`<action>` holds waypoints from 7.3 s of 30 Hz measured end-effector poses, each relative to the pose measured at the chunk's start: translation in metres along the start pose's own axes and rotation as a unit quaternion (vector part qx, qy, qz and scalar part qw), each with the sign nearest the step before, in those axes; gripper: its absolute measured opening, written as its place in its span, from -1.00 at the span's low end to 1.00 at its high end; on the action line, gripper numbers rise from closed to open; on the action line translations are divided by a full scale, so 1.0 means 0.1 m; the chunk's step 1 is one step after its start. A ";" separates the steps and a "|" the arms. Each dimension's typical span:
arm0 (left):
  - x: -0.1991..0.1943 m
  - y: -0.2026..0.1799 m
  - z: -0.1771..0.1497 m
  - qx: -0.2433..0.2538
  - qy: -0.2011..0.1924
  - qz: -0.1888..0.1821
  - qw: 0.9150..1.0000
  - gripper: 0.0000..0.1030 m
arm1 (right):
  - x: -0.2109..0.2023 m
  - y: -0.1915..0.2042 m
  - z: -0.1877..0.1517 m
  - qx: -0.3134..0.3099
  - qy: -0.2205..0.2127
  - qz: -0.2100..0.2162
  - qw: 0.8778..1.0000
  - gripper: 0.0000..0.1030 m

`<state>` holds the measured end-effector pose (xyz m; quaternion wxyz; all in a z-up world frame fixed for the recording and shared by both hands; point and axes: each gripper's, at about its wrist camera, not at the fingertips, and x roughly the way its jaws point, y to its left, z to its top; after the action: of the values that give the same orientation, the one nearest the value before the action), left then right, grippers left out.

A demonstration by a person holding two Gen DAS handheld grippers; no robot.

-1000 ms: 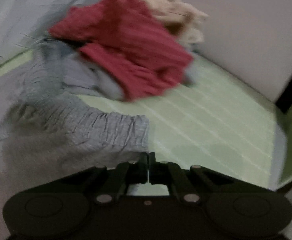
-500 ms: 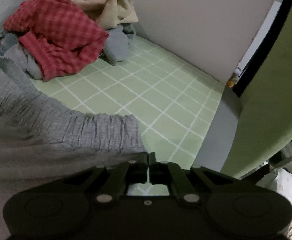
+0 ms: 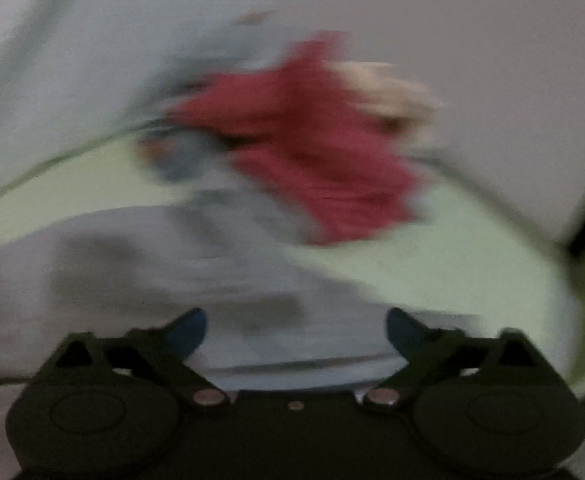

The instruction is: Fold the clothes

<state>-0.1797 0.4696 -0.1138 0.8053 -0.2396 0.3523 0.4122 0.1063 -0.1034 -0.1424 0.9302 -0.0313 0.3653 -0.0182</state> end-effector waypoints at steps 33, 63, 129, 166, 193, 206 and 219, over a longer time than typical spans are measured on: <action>1.22 0.09 0.87 0.008 0.004 0.095 0.995 -0.27 | 0.18 2.26 -0.13 -0.189 0.112 0.106 0.970 1.00; 1.15 0.15 0.61 -0.016 -0.005 0.054 0.998 -0.07 | 0.18 2.22 -0.17 -0.157 0.114 0.101 0.976 1.00; 0.28 0.59 -0.26 -0.013 -0.025 0.103 0.994 -0.70 | -0.17 0.77 -0.59 -0.035 0.074 0.039 0.996 0.69; -1.04 1.59 -1.12 -0.147 -0.013 0.205 0.968 -0.95 | -0.77 0.68 -1.15 -0.082 0.066 0.084 0.991 0.83; -0.37 0.94 -0.49 -0.005 -0.010 0.080 0.997 -0.32 | -0.79 1.22 -1.00 -0.114 0.057 0.116 0.985 0.88; 0.14 0.43 -0.50 0.196 -0.039 0.120 0.972 -0.08 | -0.66 1.38 -1.02 -0.124 0.074 0.090 0.985 0.97; 0.14 1.16 -0.31 -0.010 -0.061 0.282 0.958 -0.08 | -0.59 1.33 -1.03 -0.092 0.078 0.105 0.987 1.00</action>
<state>-0.2823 0.5188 -0.1552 0.6740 -0.1131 0.3517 0.6397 -0.0057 0.0276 -0.1871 0.8887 -0.0763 0.4384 0.1107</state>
